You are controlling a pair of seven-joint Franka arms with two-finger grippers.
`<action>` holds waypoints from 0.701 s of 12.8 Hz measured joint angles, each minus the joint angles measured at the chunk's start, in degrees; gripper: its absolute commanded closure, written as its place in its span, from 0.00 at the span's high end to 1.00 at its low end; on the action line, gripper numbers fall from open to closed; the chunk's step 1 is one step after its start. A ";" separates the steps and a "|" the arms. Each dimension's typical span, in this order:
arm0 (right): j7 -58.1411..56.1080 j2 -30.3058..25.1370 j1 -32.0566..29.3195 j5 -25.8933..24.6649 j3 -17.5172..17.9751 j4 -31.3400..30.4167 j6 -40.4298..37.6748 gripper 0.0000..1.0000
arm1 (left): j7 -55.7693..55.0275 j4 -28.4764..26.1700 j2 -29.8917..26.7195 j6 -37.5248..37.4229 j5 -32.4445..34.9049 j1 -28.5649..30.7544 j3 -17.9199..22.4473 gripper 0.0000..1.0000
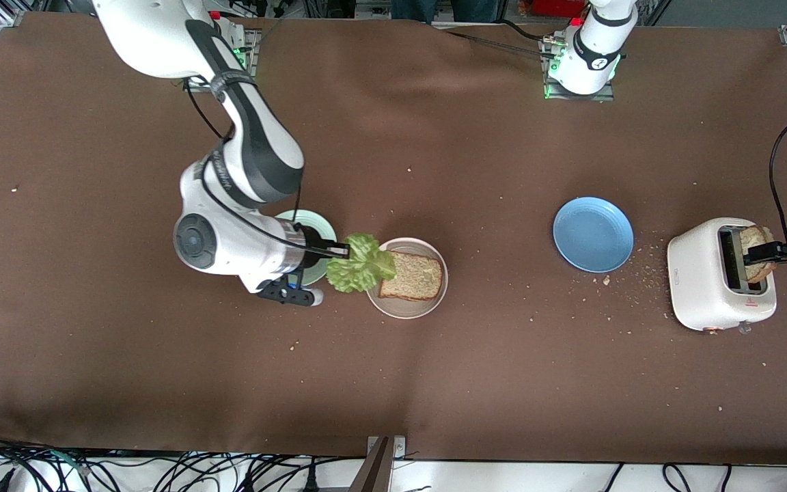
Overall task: Make sandwich in beige plate with both arms
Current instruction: 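Lay the lettuce on the toast while the left gripper grasps the second toast, then lift the second toast with the left gripper while the right gripper withdraws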
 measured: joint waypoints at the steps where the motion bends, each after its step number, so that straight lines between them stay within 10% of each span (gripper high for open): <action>1: 2.33 1.25 1.83 1.11 0.01 -1.14 5.05 0.00 | 0.06 -1.15 -0.19 0.75 0.00 0.33 0.00 0.00; 7: 6.06 4.01 6.23 5.26 0.02 -5.26 19.30 0.00 | 4.53 -2.08 -0.44 0.74 0.16 0.57 -0.01 0.00; 8: 6.05 4.10 6.66 5.26 0.02 -6.57 20.69 0.33 | 4.69 -1.34 -0.64 0.65 0.16 0.56 -0.07 0.00; 9: 6.02 4.17 7.08 5.26 0.02 -7.67 21.72 0.99 | 4.76 -0.27 -0.93 -0.33 0.16 0.56 -0.25 0.00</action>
